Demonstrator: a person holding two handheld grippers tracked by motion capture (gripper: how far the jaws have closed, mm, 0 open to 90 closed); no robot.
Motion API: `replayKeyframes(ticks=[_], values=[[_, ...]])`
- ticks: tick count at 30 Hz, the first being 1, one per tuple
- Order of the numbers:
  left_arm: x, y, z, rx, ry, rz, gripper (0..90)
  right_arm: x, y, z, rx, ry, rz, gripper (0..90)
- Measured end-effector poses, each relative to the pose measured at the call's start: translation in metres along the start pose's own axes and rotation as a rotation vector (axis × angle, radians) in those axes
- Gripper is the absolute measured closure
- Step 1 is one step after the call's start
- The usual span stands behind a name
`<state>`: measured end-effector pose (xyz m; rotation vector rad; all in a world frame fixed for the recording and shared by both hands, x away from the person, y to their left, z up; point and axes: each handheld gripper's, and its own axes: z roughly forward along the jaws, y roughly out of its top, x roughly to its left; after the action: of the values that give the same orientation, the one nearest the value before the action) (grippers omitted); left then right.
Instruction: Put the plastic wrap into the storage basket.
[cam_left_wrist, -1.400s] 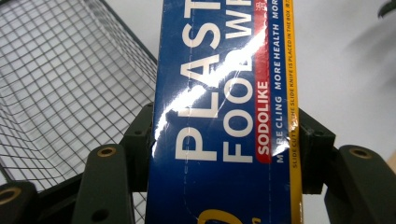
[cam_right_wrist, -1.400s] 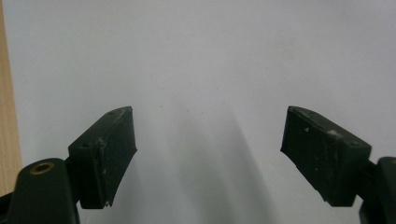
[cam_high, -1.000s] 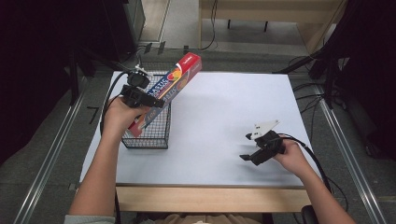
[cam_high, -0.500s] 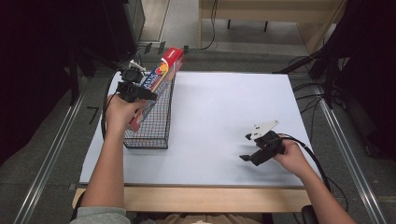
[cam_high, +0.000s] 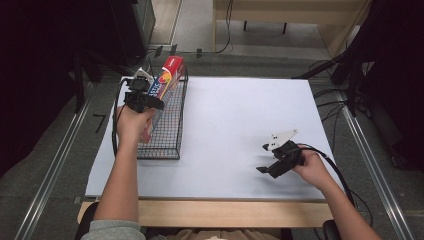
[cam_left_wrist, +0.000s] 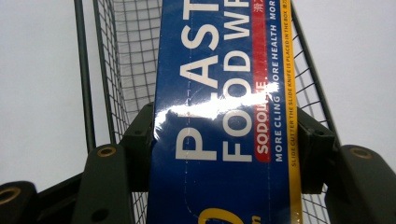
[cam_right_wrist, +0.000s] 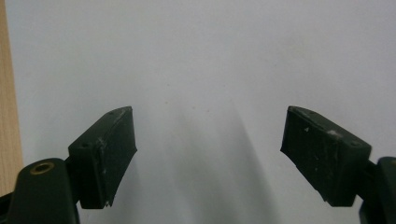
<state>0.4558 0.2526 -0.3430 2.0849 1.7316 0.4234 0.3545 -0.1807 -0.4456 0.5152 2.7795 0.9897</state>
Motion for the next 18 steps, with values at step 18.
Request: replayKeyframes(ticks=[18], values=[[-0.013, -0.003, 0.039, 0.070, 0.014, -0.046, 39.2, 0.001, 0.000, 0.000, 0.006, 0.004, -0.007, 18.6]])
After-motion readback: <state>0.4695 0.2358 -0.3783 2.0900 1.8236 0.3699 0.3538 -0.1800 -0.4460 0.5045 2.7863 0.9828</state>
